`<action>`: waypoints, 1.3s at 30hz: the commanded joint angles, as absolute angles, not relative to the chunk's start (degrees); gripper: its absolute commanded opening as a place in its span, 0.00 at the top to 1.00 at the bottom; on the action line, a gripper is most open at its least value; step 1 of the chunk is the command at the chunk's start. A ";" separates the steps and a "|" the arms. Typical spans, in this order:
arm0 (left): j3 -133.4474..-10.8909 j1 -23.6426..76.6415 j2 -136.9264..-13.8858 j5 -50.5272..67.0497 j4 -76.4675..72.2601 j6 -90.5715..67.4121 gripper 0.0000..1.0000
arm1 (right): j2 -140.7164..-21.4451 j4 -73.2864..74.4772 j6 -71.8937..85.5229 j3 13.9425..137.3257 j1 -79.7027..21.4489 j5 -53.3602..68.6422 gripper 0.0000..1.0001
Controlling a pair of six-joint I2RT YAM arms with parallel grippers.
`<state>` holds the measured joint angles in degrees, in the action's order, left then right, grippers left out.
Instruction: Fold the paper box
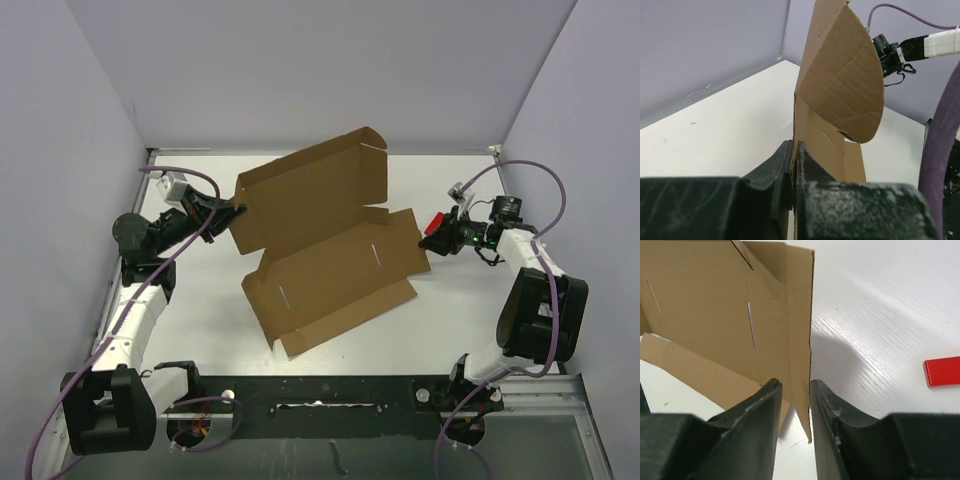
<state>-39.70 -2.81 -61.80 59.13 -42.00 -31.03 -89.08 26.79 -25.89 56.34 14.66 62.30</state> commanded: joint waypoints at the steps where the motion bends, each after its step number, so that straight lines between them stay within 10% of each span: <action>1: -42.10 -2.04 -60.18 58.42 -47.38 -31.04 1.00 | -84.25 26.04 -27.32 59.53 14.94 60.91 0.63; 11: -43.80 -1.25 -58.49 57.55 -45.44 -27.06 1.00 | -76.76 32.97 -41.76 58.15 14.49 75.40 0.14; 20: -44.73 1.64 -55.76 56.59 -43.66 -24.01 1.00 | -83.16 54.35 -78.76 66.71 10.84 80.10 0.01; 27: -43.92 2.37 -53.74 55.45 -42.12 -23.99 1.00 | -79.35 18.01 -48.57 59.54 5.84 66.12 0.05; 39: -42.18 2.76 -52.04 50.85 -40.52 -25.36 1.00 | -76.24 23.48 -50.95 55.65 0.78 73.76 0.65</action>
